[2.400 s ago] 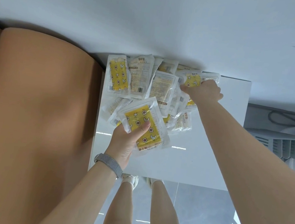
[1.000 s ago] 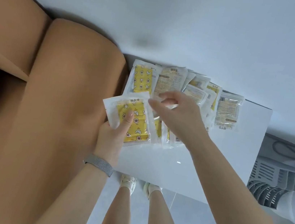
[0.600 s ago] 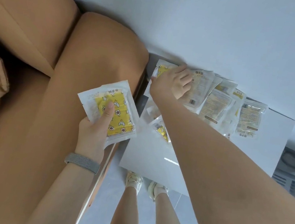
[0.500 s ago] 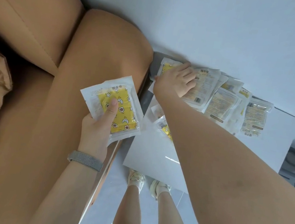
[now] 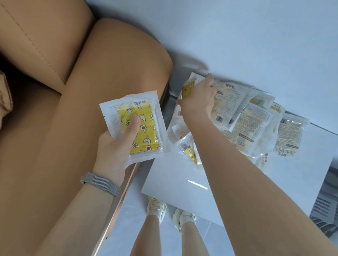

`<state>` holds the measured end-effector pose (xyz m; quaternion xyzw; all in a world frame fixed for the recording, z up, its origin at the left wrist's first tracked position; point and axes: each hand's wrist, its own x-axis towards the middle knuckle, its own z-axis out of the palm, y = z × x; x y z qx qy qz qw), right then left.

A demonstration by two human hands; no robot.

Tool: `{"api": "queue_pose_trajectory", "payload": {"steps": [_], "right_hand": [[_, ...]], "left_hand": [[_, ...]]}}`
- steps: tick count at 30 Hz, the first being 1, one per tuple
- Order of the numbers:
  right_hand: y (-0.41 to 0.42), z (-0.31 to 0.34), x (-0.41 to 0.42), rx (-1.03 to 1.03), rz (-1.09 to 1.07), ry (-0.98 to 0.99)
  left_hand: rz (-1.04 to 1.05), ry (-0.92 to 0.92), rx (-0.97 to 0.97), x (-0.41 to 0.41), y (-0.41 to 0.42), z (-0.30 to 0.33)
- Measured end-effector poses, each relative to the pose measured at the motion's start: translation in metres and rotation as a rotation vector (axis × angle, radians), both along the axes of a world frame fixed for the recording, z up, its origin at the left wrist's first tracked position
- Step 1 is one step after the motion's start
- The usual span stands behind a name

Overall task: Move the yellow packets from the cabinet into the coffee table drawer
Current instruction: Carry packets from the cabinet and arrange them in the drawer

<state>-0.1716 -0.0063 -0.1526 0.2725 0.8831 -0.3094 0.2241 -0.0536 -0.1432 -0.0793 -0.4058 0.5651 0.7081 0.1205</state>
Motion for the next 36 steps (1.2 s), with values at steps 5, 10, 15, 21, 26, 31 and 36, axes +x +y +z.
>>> {"api": "queue_pose_trajectory", "payload": {"steps": [5,10,15,21,26,31,36], "right_hand": [[0.021,0.020,0.015,-0.170,-0.110,0.128],[0.048,0.013,0.036,-0.088,-0.167,0.193],[0.053,0.011,0.034,0.185,-0.058,-0.002],[0.041,-0.003,0.038,0.327,0.087,-0.034],[0.043,-0.009,0.042,0.372,0.120,0.014],[0.056,0.002,0.038,0.282,0.122,0.104],[0.077,0.053,0.051,-0.054,-0.085,0.247]], "left_hand": [[-0.033,-0.006,0.008,-0.002,0.008,-0.002],[-0.046,-0.014,0.019,-0.005,0.018,-0.005],[-0.084,-0.009,0.014,-0.005,0.027,-0.004],[-0.096,-0.002,0.004,-0.002,0.033,-0.004],[-0.108,-0.018,-0.002,0.004,0.030,-0.006],[-0.107,-0.022,-0.001,0.008,0.027,-0.006],[-0.121,-0.015,0.009,0.009,0.027,-0.002]]}}
